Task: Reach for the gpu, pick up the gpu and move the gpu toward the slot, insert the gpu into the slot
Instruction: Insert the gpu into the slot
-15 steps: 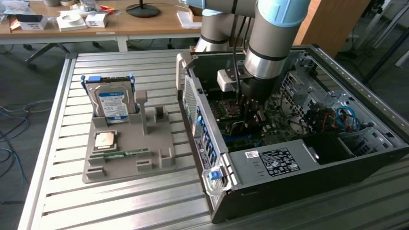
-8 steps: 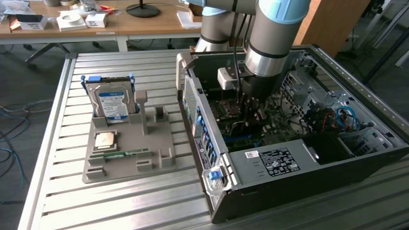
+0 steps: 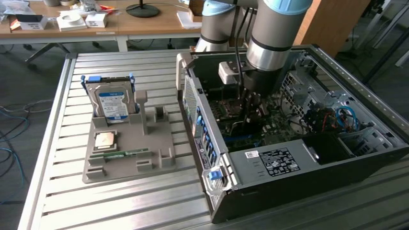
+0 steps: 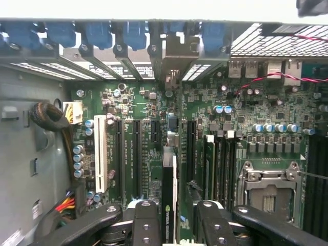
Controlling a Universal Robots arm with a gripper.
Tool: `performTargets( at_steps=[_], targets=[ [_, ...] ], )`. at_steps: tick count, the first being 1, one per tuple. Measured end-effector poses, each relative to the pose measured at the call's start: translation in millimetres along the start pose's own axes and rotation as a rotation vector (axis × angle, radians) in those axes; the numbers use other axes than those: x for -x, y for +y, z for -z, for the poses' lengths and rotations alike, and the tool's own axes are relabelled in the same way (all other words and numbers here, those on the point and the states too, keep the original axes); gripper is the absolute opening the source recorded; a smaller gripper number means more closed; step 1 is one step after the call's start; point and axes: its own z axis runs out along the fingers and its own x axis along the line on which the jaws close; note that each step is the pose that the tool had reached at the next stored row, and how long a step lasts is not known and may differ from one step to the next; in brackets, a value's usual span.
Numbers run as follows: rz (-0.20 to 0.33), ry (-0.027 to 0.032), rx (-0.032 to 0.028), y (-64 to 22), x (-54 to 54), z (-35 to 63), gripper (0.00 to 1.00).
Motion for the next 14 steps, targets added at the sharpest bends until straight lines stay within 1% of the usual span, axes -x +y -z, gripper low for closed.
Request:
performTargets(
  at_steps=[4,11,14],
  targets=[
    [0.0,0.0,0.0001,-0.2,0.0,6.8,0.34],
    [0.0,0.0,0.0001,-0.4,0.0,15.1,0.34],
    [0.0,0.0,0.0,-0.5,0.1,20.8,0.34]
  ],
)
